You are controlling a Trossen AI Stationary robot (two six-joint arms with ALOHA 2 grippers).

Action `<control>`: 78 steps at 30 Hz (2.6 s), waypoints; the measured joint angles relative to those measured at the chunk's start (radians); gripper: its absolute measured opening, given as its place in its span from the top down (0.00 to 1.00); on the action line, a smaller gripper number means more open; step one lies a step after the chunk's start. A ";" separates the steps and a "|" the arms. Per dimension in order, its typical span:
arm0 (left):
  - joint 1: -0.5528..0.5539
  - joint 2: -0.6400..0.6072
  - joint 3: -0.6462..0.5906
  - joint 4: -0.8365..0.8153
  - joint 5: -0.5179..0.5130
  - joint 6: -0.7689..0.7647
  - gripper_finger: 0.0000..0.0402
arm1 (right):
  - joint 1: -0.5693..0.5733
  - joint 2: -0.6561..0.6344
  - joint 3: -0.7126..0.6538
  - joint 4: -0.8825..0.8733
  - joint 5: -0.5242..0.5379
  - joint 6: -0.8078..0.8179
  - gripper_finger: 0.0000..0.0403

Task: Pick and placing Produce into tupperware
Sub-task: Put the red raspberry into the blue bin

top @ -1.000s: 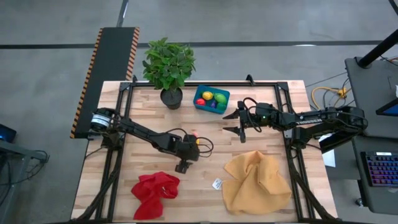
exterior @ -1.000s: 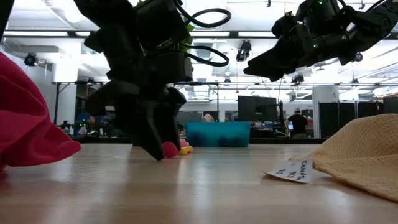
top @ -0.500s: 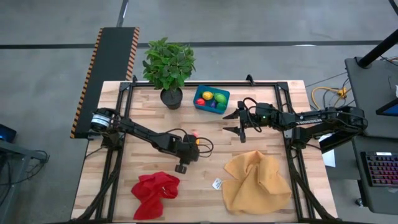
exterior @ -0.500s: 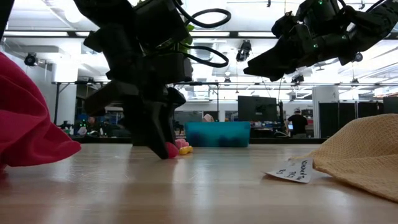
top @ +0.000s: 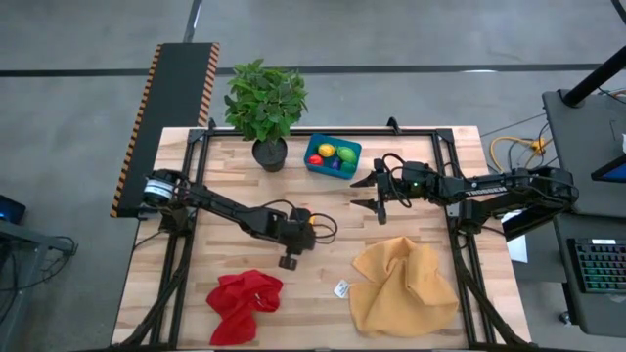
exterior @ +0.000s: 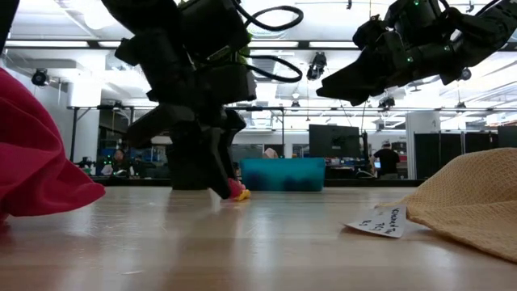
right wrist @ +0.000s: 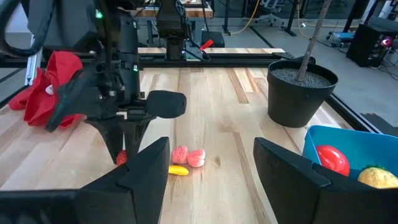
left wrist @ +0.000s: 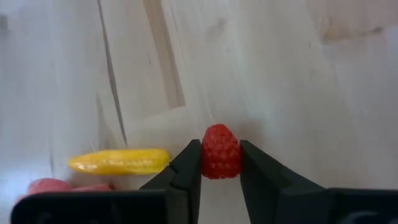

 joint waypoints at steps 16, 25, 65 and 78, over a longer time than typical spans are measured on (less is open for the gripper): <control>0.001 -0.005 0.026 0.126 -0.366 -0.001 0.84 | 0.000 -0.038 0.000 -0.061 0.076 0.002 0.44; 0.035 -0.005 0.025 0.307 -0.429 0.109 0.84 | 0.000 -0.305 0.000 -0.377 0.241 0.041 0.44; 0.321 0.318 0.441 0.400 -0.588 0.366 0.84 | 0.002 -0.625 -0.092 -0.526 0.385 0.087 0.44; 0.337 0.322 0.446 0.377 -0.587 0.365 0.79 | 0.002 -0.624 -0.098 -0.531 0.385 0.076 0.44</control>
